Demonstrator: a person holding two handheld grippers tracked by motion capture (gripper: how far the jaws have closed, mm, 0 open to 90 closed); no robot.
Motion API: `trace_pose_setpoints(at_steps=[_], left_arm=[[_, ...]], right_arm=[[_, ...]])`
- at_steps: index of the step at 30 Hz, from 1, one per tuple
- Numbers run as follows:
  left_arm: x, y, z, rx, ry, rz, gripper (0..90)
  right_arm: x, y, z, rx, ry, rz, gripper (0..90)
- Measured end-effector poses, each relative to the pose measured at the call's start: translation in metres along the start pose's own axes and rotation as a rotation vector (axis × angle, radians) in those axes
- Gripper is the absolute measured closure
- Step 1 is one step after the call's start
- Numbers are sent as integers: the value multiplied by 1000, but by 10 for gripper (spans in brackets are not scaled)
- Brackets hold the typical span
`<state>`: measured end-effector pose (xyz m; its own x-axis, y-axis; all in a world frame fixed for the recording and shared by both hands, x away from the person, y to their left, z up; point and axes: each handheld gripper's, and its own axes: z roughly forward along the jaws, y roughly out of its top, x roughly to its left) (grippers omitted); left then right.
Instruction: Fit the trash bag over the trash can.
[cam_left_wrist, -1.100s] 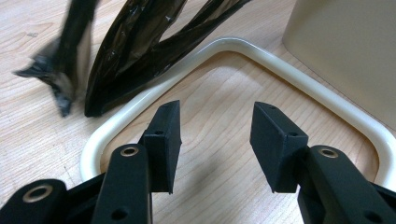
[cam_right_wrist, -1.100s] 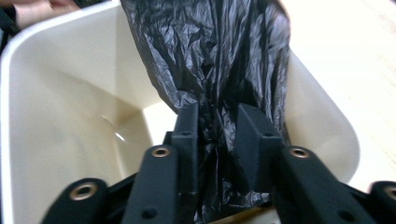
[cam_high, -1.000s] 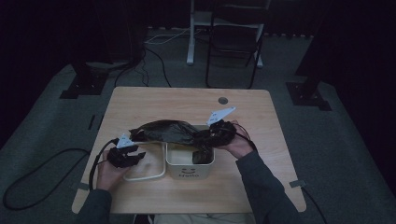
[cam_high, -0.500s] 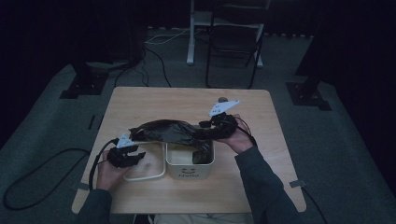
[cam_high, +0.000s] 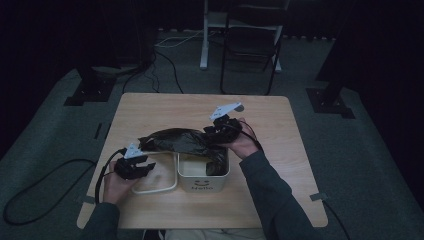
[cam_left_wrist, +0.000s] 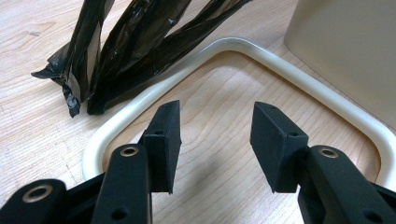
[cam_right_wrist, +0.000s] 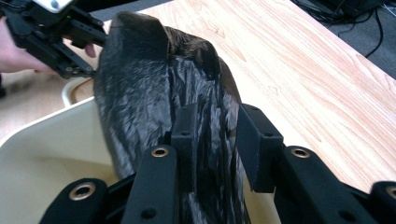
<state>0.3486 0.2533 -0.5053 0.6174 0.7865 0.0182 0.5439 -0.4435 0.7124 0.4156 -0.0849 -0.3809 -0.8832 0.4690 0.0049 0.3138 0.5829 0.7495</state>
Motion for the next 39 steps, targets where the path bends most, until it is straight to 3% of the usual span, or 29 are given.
trace_pose_setpoints(at_steps=[13,16,19,22,30,39], left_arm=[[0,0,0,-1,-1,3,530],[0,0,0,0,-2,4,530],[0,0,0,-1,-3,4,531],[0,0,0,-2,-3,2,531],[0,0,1,0,-3,3,531],[-1,1,2,5,-5,6,530]], right_arm=[[1,15,32,53,-26,5,672],[1,16,36,71,-24,0,714],[1,16,36,78,-26,-3,833],[2,14,31,68,-24,-10,899],[7,6,9,13,-11,-25,900],[6,-27,-16,-11,-16,2,900]])
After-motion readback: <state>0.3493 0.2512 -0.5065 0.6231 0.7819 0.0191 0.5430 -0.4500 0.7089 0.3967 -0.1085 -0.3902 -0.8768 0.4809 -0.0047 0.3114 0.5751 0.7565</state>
